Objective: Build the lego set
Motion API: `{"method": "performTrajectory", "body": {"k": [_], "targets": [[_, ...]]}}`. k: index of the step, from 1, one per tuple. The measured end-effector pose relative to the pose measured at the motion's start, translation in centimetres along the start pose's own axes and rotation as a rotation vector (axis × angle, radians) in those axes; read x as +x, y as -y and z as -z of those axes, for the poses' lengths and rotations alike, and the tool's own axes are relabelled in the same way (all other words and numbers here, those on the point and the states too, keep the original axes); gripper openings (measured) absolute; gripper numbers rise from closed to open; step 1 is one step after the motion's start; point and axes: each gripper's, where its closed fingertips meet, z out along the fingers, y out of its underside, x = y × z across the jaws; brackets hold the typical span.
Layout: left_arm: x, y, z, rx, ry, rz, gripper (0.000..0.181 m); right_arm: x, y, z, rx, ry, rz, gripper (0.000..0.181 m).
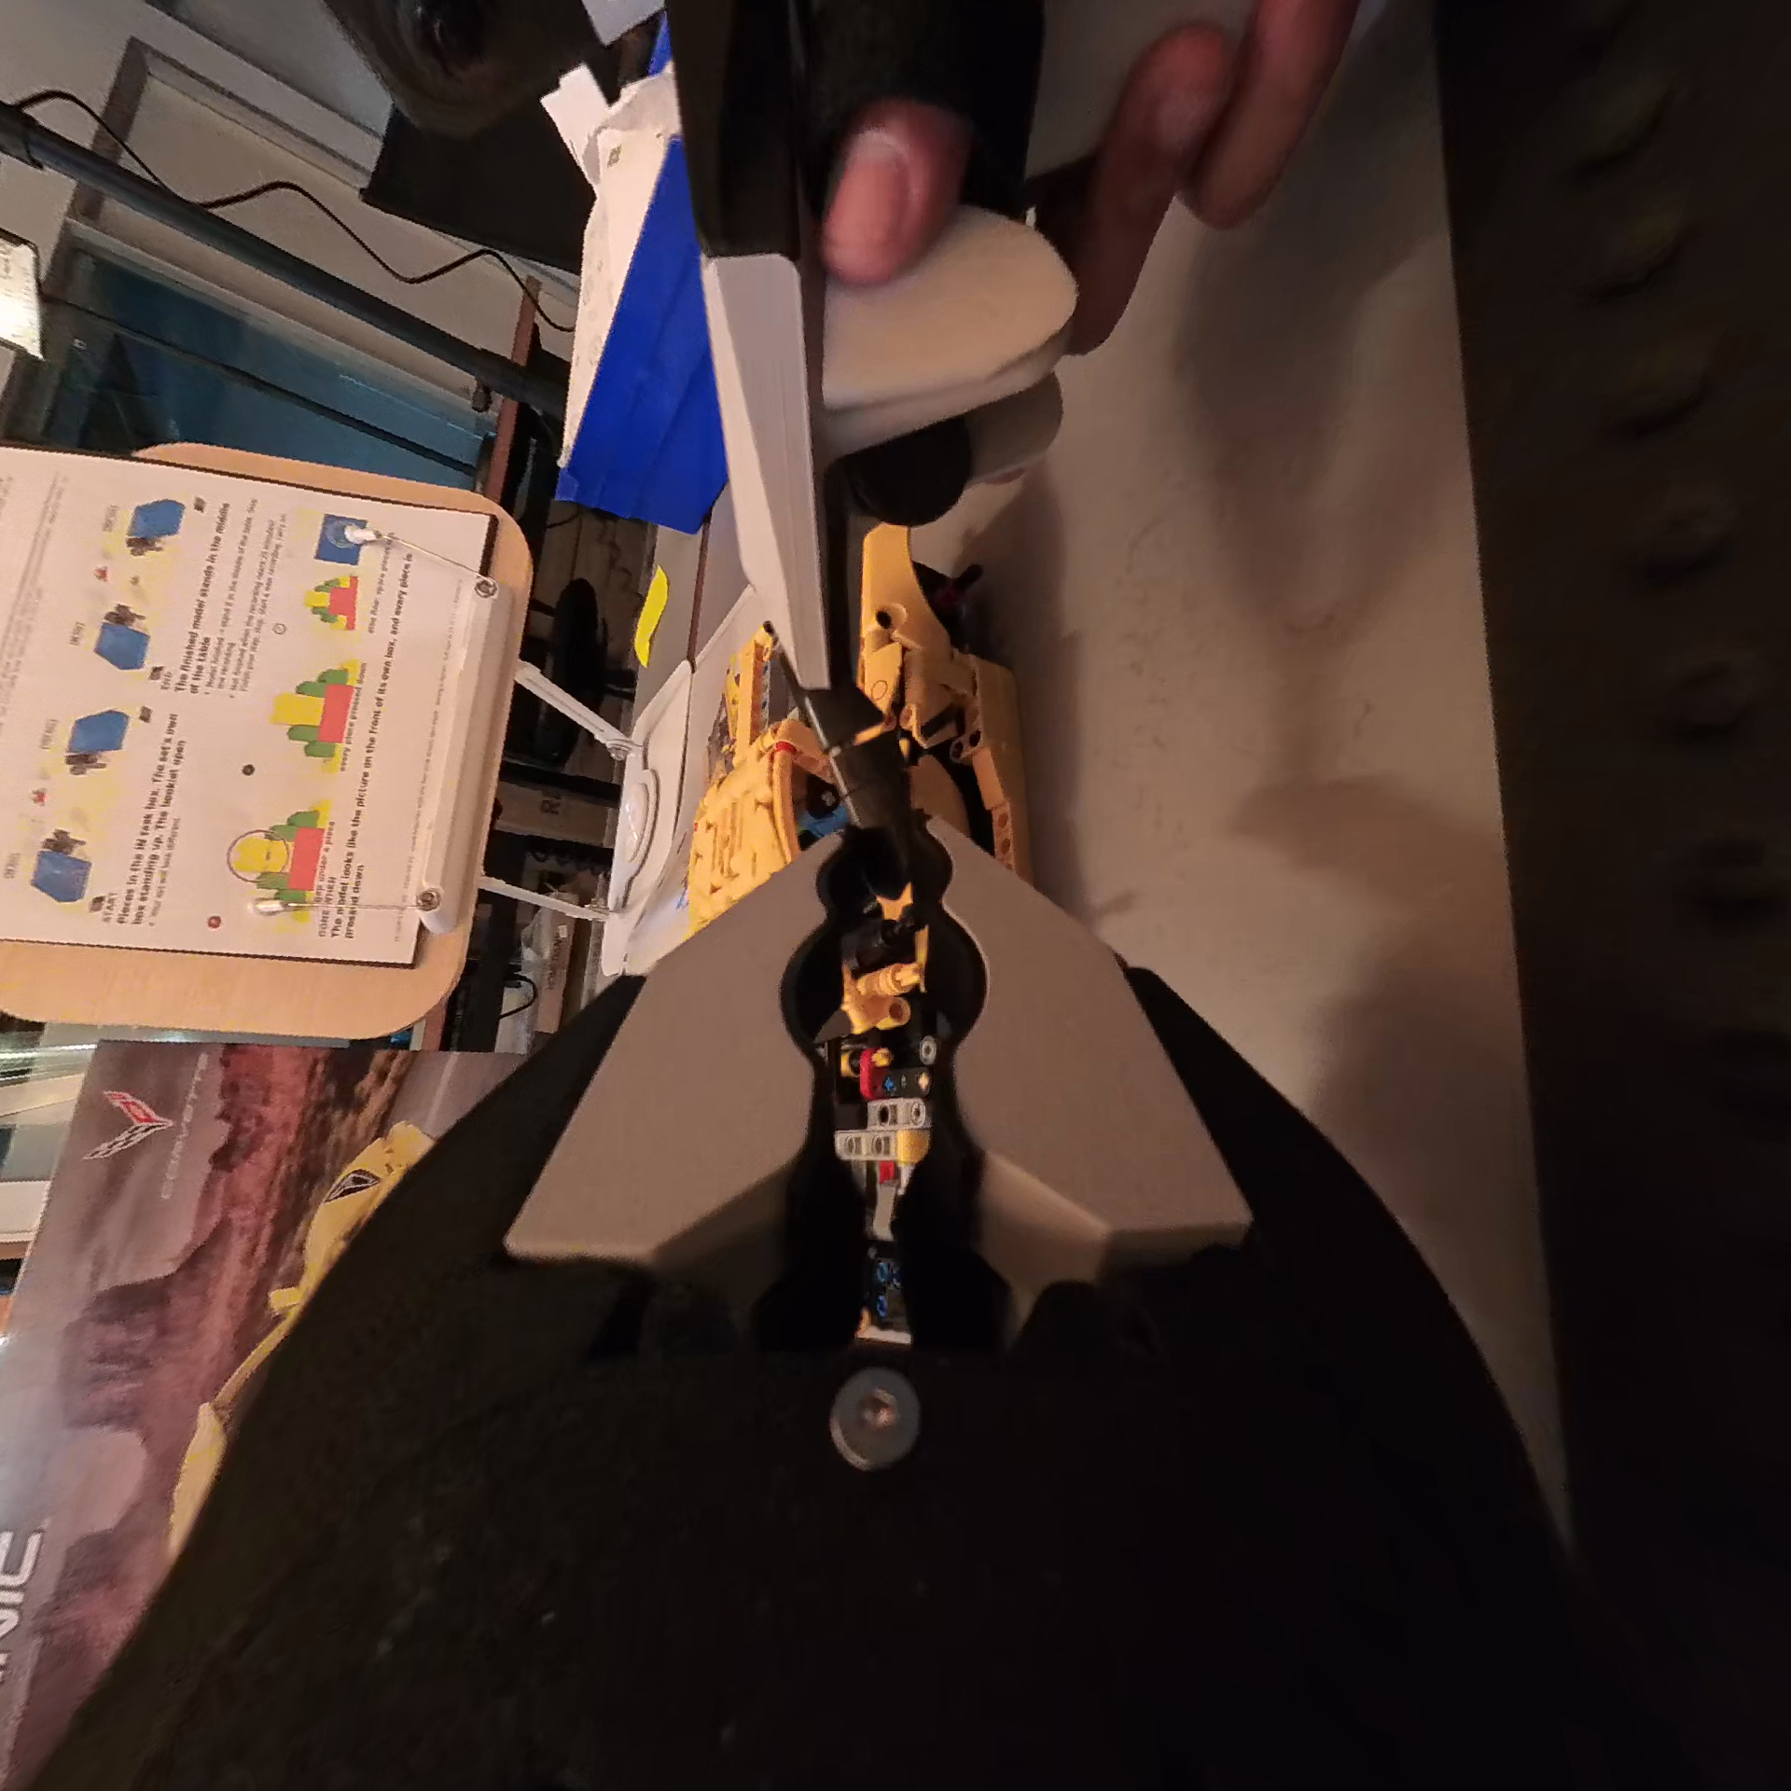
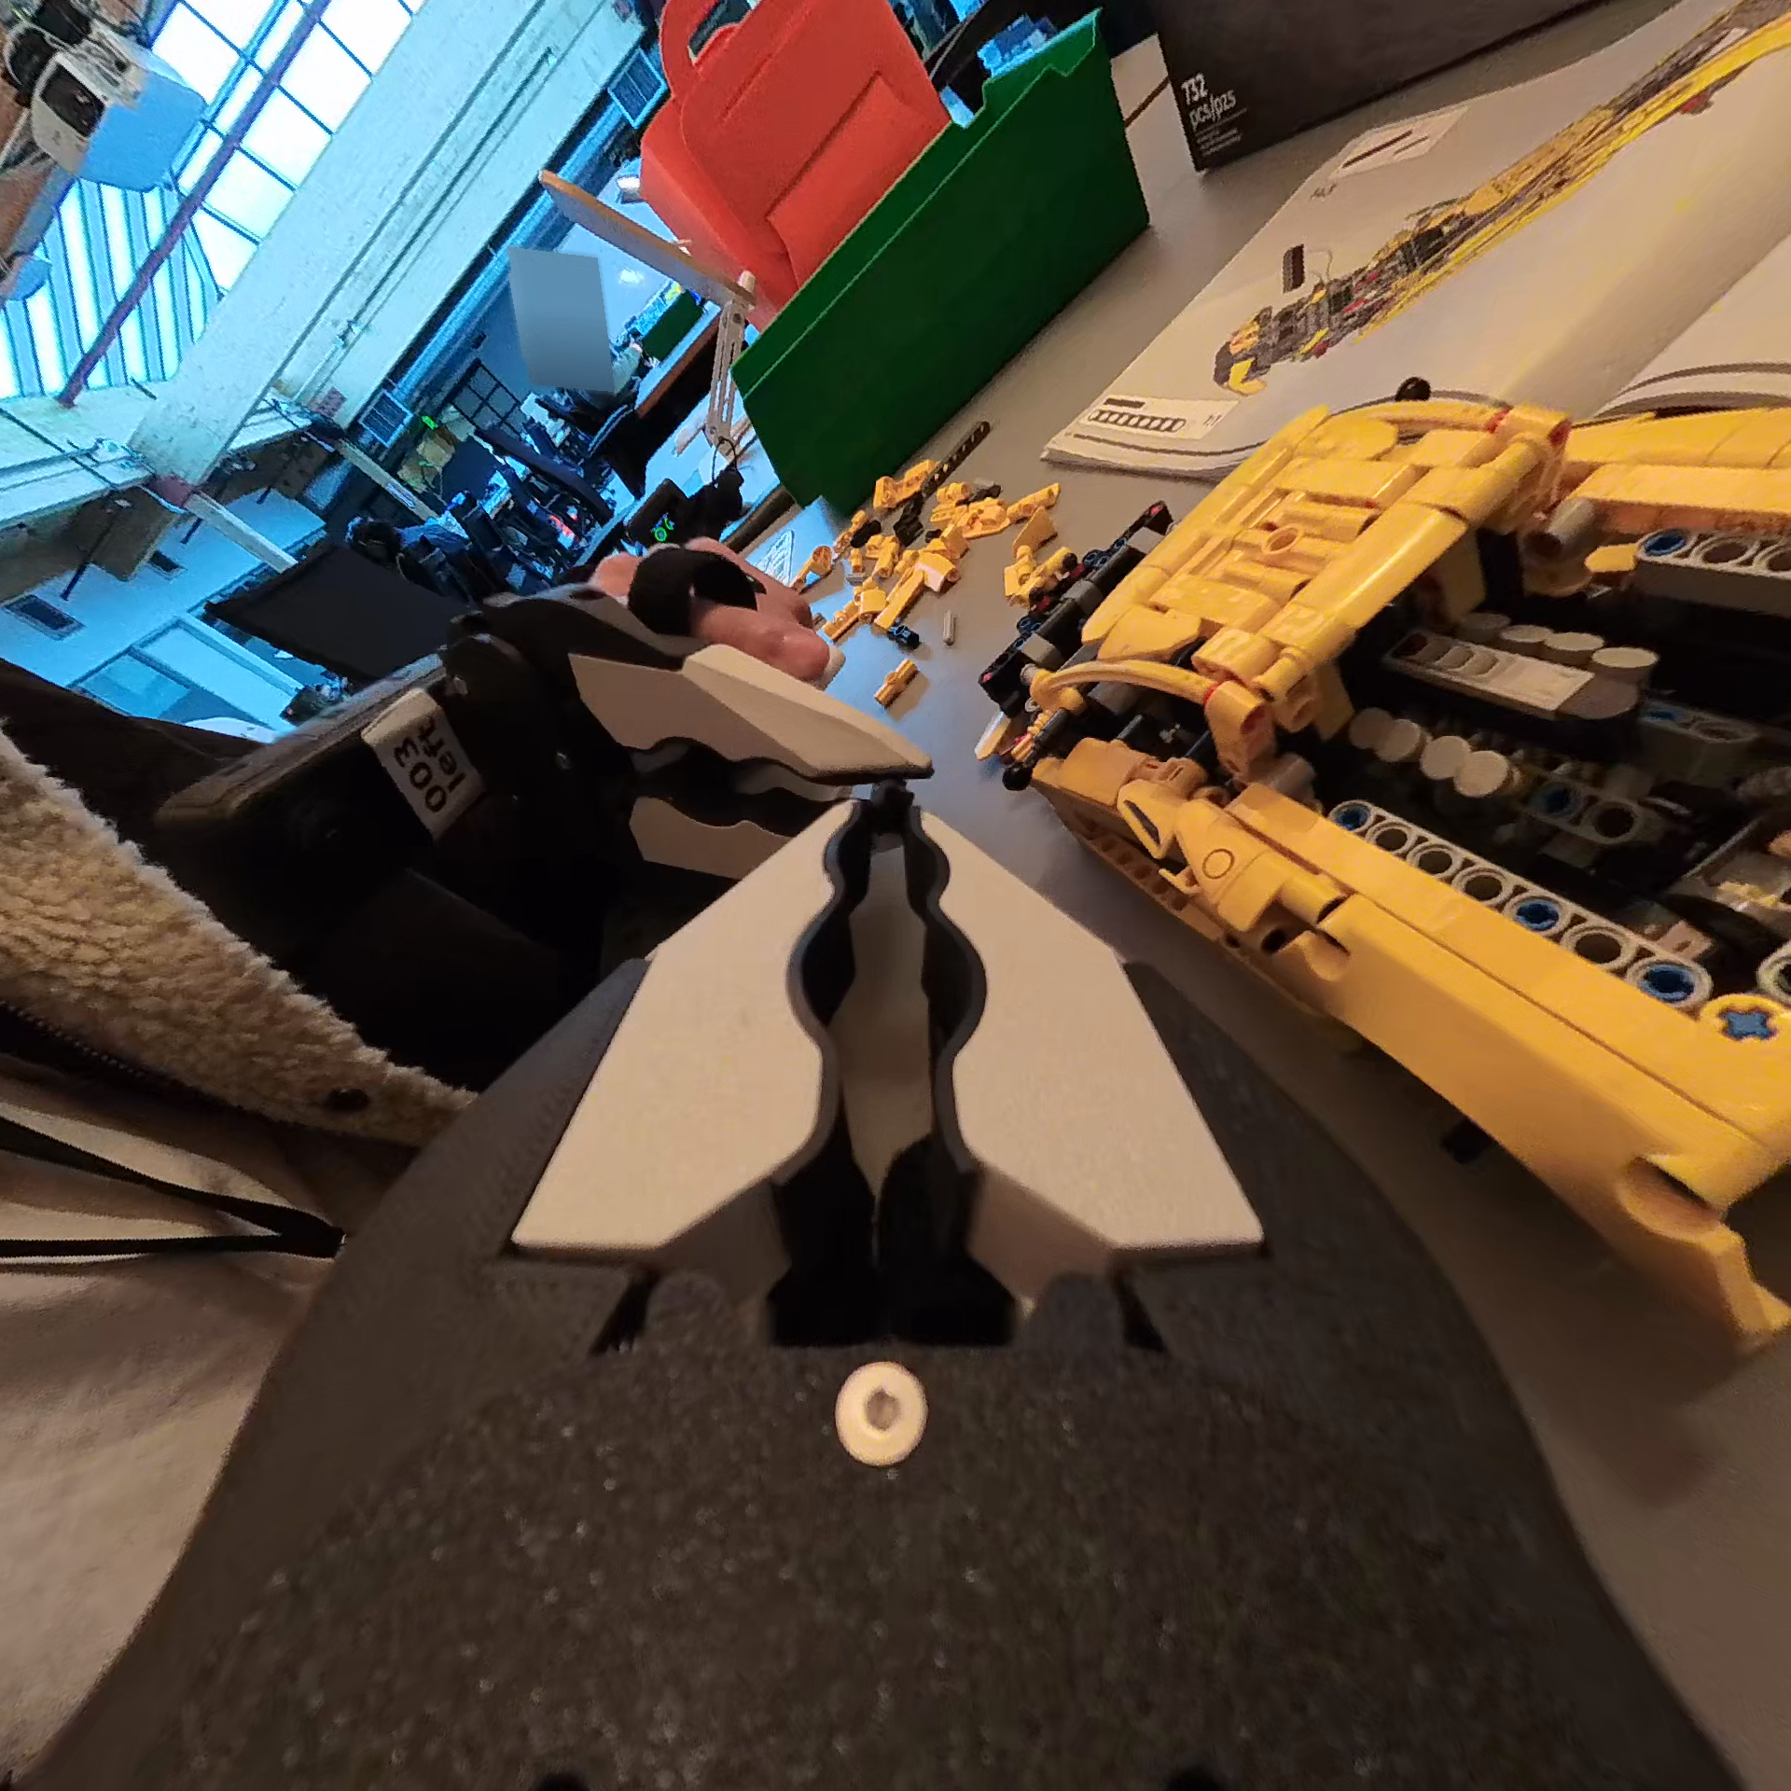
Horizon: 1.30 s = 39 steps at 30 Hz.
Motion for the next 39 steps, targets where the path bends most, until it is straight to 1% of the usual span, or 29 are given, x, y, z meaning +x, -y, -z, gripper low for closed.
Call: {"method": "performTrajectory", "body": {"k": [17, 19, 22, 24, 26, 27, 29, 31, 34, 37, 39], "targets": [[0.2, 0.2, -0.1, 0.003, -0.02, 0.027, 0.008, 0.3, -0.4, -0.1, -0.016, 0.011, -0.064, 0.006], [0.1, 0.0, -0.1, 0.01, -0.025, 0.048, 0.008, 0.4, -0.3, -0.2, -0.006, 0.009, -0.066, 0.006], [-0.1, 0.1, 0.0, 0.057, -0.072, 0.164, 0.009, 0.3, 0.2, -0.1, 0.014, 0.013, -0.029, 0.008], [-0.5, -0.5, 0.2, 0.061, -0.096, 0.264, 0.009, 1.0, 0.7, 0.4, 0.038, -0.059, 0.062, 0.013], [-0.8, -0.9, 0.3, 0.075, -0.134, 0.377, 0.009, 1.4, 1.7, 1.1, 0.093, -0.118, 0.152, 0.027], [-1.1, -1.0, 0.4, 0.08, -0.141, 0.429, 0.009, 1.6, 2.4, 1.5, 0.134, -0.153, 0.19, 0.03], [-1.4, -0.9, 0.6, 0.103, -0.164, 0.505, 0.009, 2.3, 3.5, 2.5, 0.185, -0.253, 0.272, 0.03], [-1.6, -1.5, 0.5, 0.083, -0.173, 0.585, 0.009, 2.8, 4.4, 3.4, 0.213, -0.325, 0.304, 0.033], [-2.5, -2.5, 0.5, 0.075, -0.177, 0.742, 0.009, 4.0, 6.2, 5.4, 0.187, -0.461, 0.309, 0.039], [-3.6, -2.8, 1.0, 0.125, -0.201, 0.92, 0.009, 5.5, 8.4, 7.3, 0.158, -0.594, 0.325, 0.047], [-4.2, -3.0, 1.2, 0.146, -0.2, 0.984, 0.009, 7.0, 9.6, 8.2, 0.17, -0.658, 0.349, 0.049]]}}
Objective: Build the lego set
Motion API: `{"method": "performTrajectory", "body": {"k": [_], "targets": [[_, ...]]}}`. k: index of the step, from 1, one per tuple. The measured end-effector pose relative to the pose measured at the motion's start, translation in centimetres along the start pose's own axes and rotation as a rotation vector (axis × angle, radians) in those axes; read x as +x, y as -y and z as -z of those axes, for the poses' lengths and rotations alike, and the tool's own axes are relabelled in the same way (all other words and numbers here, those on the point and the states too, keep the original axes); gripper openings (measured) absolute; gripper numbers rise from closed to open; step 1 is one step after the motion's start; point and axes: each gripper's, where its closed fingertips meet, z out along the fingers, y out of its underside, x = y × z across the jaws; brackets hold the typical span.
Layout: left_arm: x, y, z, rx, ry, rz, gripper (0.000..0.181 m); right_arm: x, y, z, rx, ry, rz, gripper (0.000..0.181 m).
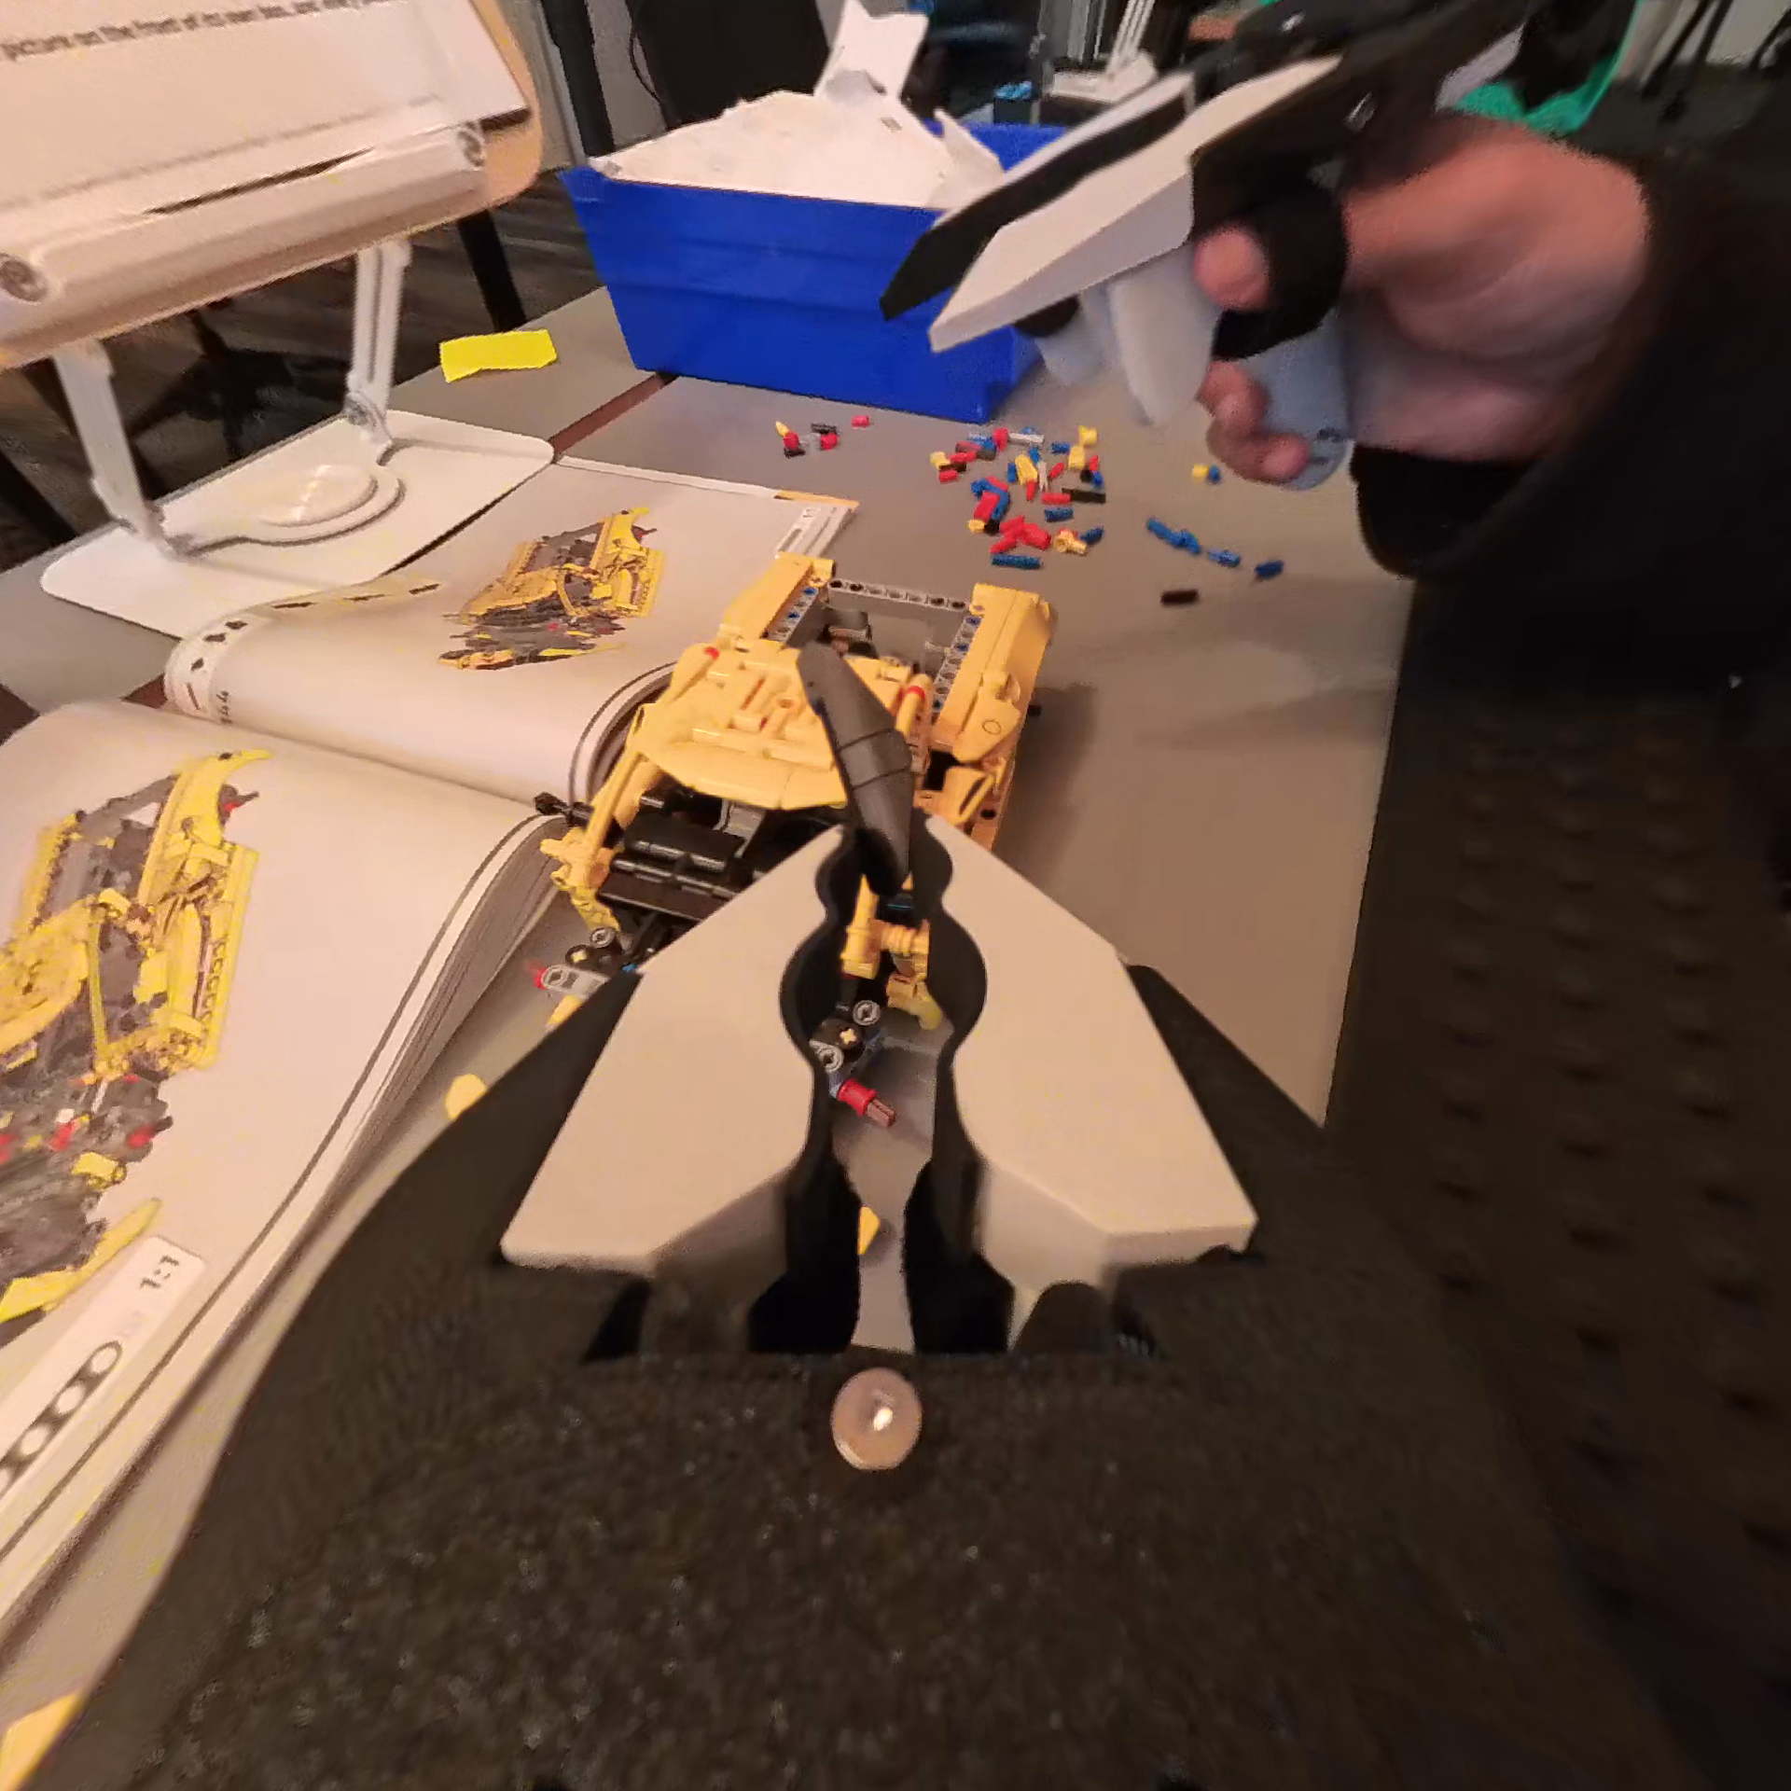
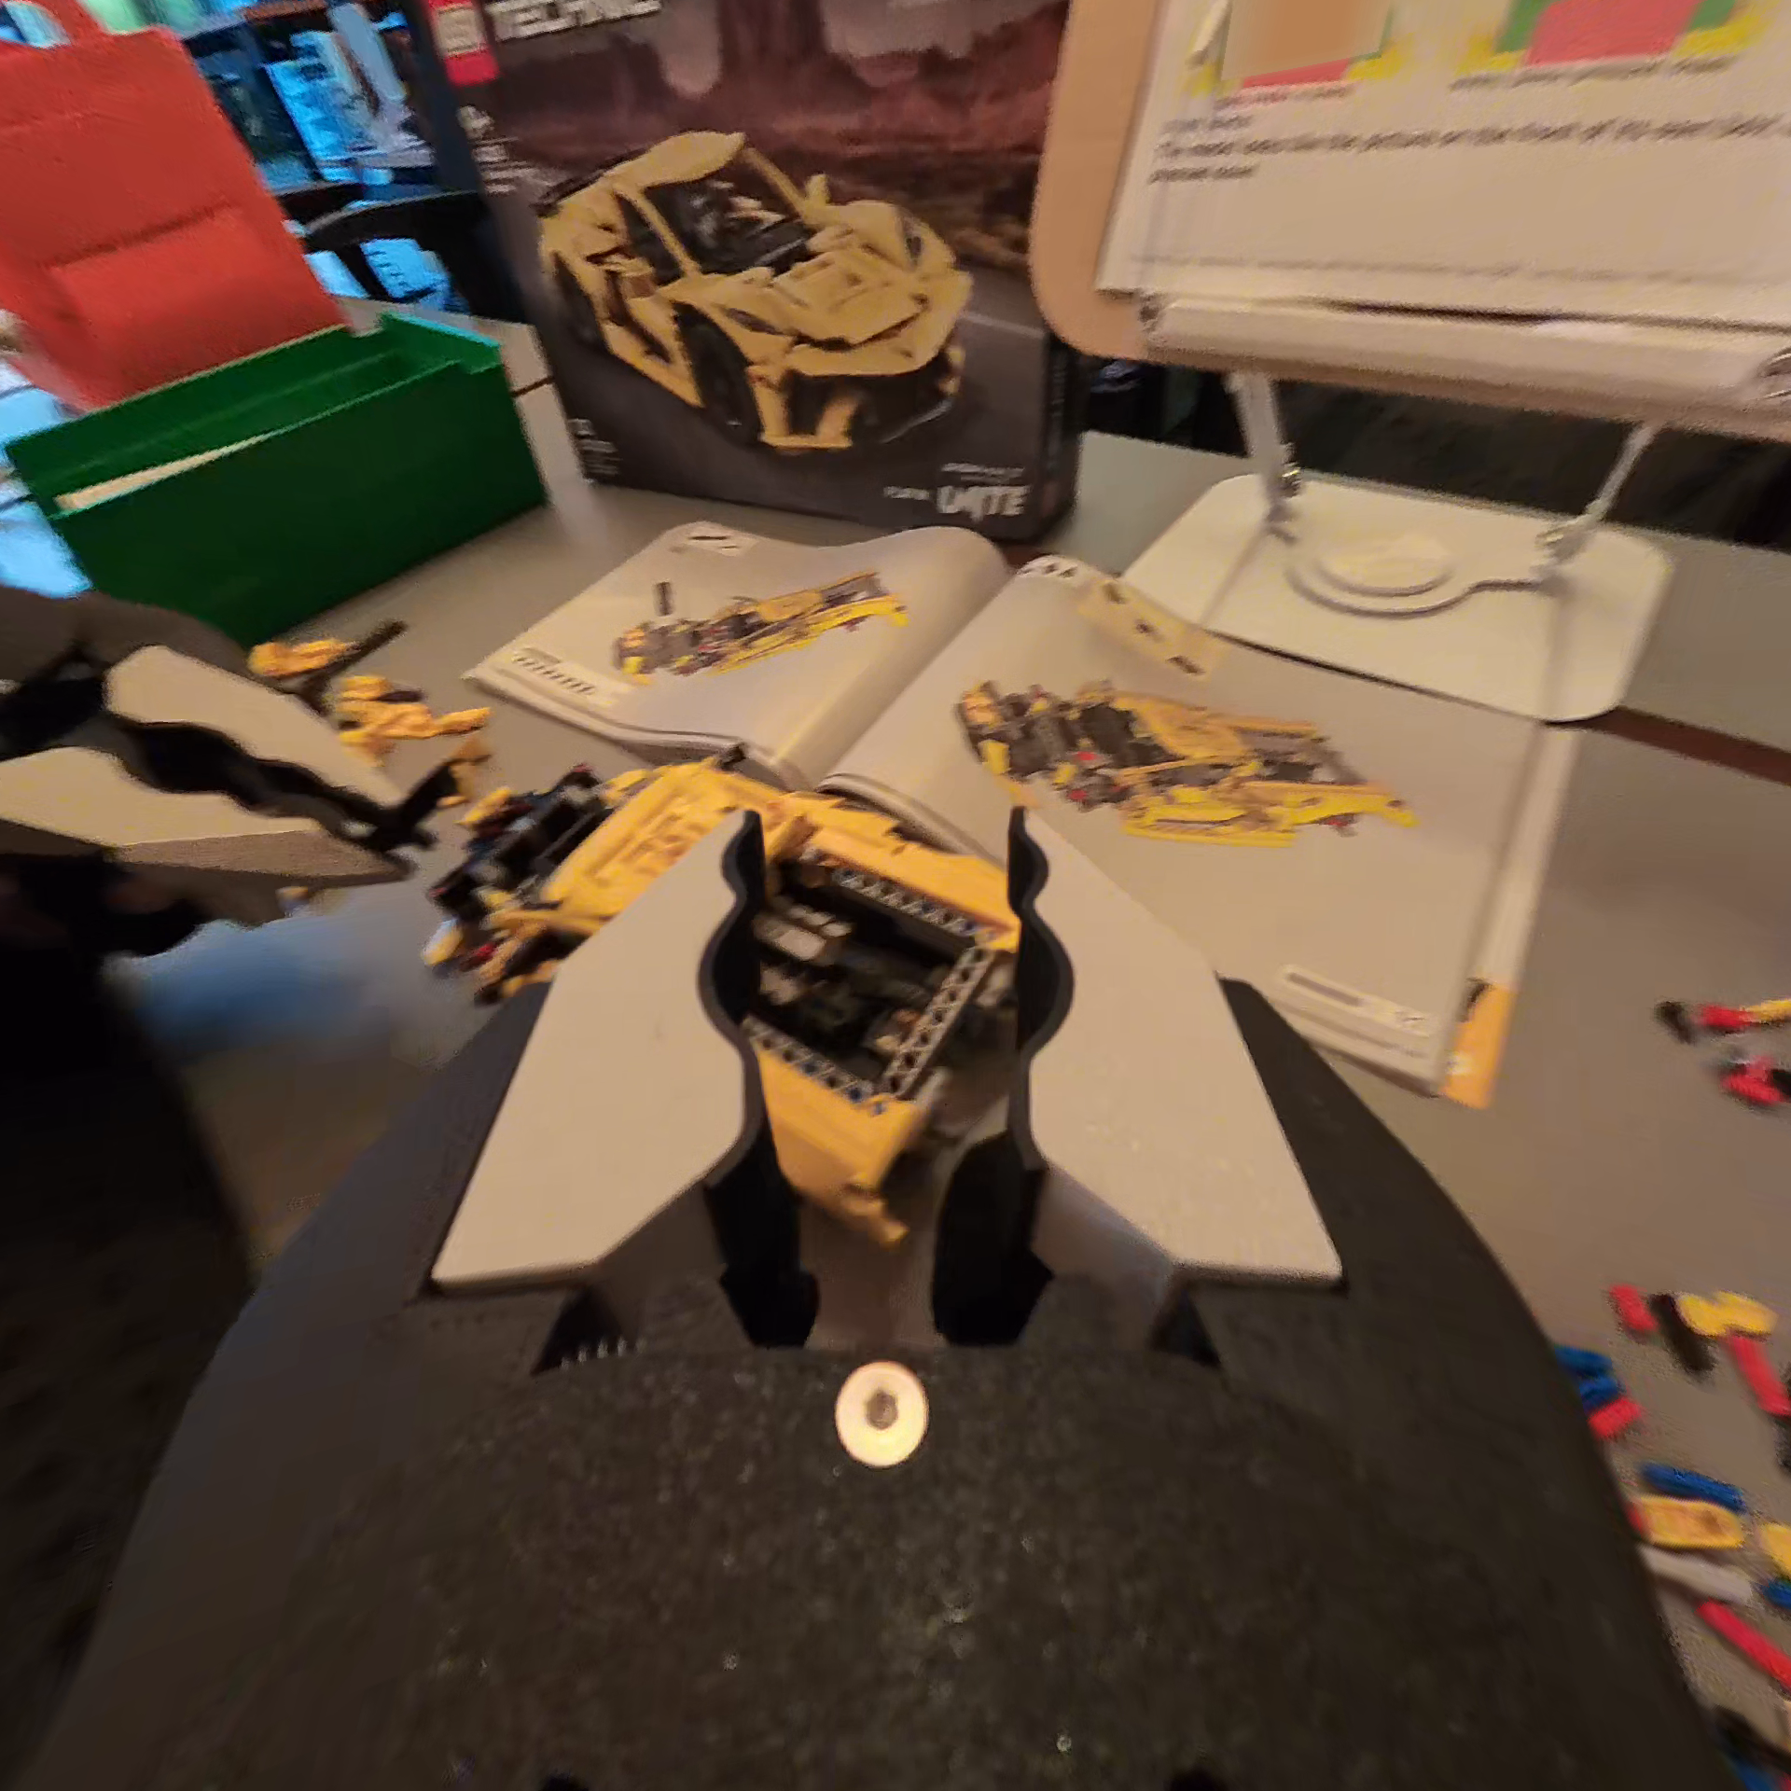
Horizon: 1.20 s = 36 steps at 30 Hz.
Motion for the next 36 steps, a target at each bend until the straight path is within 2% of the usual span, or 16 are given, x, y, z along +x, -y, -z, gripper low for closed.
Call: {"method": "performTrajectory", "body": {"k": [4, 6, 15, 24, 30, 36], "targets": [[-0.6, 0.1, 0.3, 0.017, 0.018, 0.028, 0.009, 4.5, -0.8, -1.1, 0.072, -0.164, -0.047, 0.048], [-0.9, 0.2, 0.4, 0.029, 0.018, 0.047, 0.009, 5.1, -1.8, -1.3, 0.074, -0.165, -0.1, 0.049], [-2.3, -0.4, 0.5, 0.034, -0.019, 0.186, 0.01, 4.4, -4.0, -2.3, -0.031, -0.095, -0.13, 0.043], [-4.0, -1.0, 0.3, 0.056, -0.03, 0.3, 0.01, 3.4, -4.2, -2.5, -0.035, -0.008, -0.182, 0.039], [-3.9, -1.9, -0.3, 0.009, -0.017, 0.262, 0.01, 3.1, -4.1, -2.4, -0.028, 0.012, -0.19, 0.037], [-4.2, -1.6, 0.2, 0.017, 0.015, 0.226, 0.01, 2.0, -3.4, -2.3, 0.003, 0.061, -0.163, 0.033]]}}
